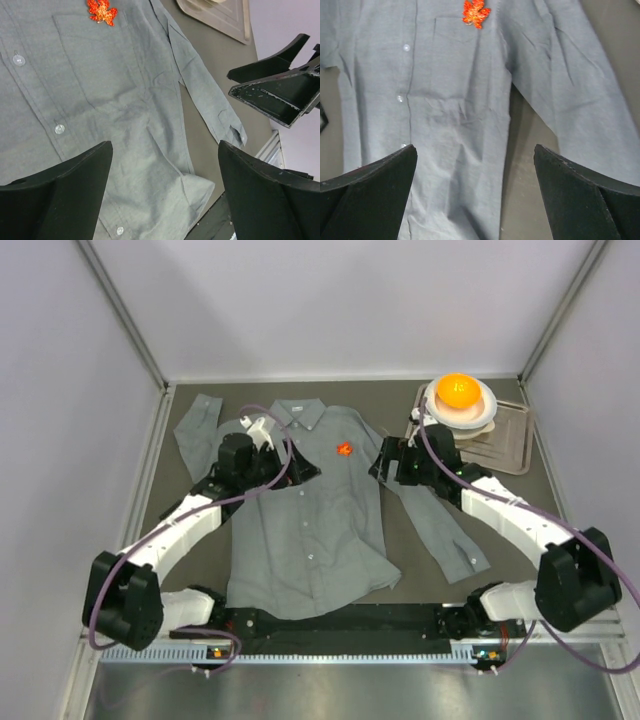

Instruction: Remove the brooch from the garment

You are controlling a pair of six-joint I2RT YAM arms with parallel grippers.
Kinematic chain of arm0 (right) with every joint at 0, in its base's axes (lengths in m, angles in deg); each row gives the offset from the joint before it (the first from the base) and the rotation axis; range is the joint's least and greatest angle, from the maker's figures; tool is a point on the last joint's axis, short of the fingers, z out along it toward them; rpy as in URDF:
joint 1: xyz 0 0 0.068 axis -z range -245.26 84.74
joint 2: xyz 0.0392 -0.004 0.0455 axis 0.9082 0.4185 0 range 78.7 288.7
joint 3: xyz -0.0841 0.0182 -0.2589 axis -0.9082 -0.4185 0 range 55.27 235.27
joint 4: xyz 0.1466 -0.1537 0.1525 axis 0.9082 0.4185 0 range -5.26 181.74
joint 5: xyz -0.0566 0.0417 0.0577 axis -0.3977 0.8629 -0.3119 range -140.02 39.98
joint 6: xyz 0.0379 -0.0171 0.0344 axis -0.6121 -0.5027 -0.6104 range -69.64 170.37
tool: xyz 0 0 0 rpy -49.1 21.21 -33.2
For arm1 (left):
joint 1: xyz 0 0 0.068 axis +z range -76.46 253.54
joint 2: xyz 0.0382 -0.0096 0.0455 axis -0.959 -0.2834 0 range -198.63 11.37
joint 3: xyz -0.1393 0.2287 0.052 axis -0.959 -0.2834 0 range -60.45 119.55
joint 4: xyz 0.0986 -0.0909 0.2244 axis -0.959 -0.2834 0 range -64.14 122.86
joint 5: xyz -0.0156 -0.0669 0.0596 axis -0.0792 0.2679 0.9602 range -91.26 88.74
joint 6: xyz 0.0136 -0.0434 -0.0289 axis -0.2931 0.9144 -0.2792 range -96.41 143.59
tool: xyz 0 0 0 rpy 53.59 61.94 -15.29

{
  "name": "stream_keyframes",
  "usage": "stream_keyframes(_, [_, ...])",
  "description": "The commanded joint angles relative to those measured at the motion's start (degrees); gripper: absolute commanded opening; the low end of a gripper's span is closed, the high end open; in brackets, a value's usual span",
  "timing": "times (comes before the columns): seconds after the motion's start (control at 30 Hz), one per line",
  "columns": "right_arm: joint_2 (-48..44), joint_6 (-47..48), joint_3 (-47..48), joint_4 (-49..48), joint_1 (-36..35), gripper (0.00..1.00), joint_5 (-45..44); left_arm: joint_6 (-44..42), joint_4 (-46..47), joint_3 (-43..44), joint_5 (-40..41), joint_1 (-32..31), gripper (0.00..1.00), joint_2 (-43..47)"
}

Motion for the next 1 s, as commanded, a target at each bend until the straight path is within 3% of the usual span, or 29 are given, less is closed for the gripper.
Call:
stream_keyframes(0.0, [4.31,-4.5,3.68,-9.48,-0.59,0.99,5.18,-3.06,1.99,5.92,-0.78,-0.23,0.89,-3.69])
stream_keyframes(0.17, [10.89,-3.11,9.2,-11.87,-0.59,0.96,5.0,-0.87,6.9,9.35,-1.13,-0.76,0.74,-13.26])
stream_keyframes(0.37, [22.58,-2.57,16.94,-18.01,-0.5,0.71,7.11,1.5,10.43,21.37,0.45,-2.17,0.52,-28.72])
stream_keyframes(0.43, [25.57,-2.84,17.66,-22.04,-0.5,0.63,6.32,1.68,9.64,24.64,1.94,-2.26,0.49,-34.09])
stream_keyframes(0.5, [27.77,-3.45,19.76,-23.2,-0.5,0.49,5.88,1.77,10.33,28.42,2.56,-2.26,0.46,-38.3])
stream_keyframes(0.63, [33.83,-4.33,22.67,-25.13,-0.5,0.43,7.46,1.5,10.43,33.08,3.09,-2.26,0.42,-44.03])
stream_keyframes(0.8, [36.04,-5.04,20.12,-29.8,-0.5,0.27,8.43,2.65,10.25,35.81,7.92,-2.26,0.22,-48.6])
stream_keyframes(0.97, [37.09,-4.16,20.74,-26.11,0.11,0.24,5.88,3.52,10.69,39.15,7.58,-2.08,0.27,-51.85])
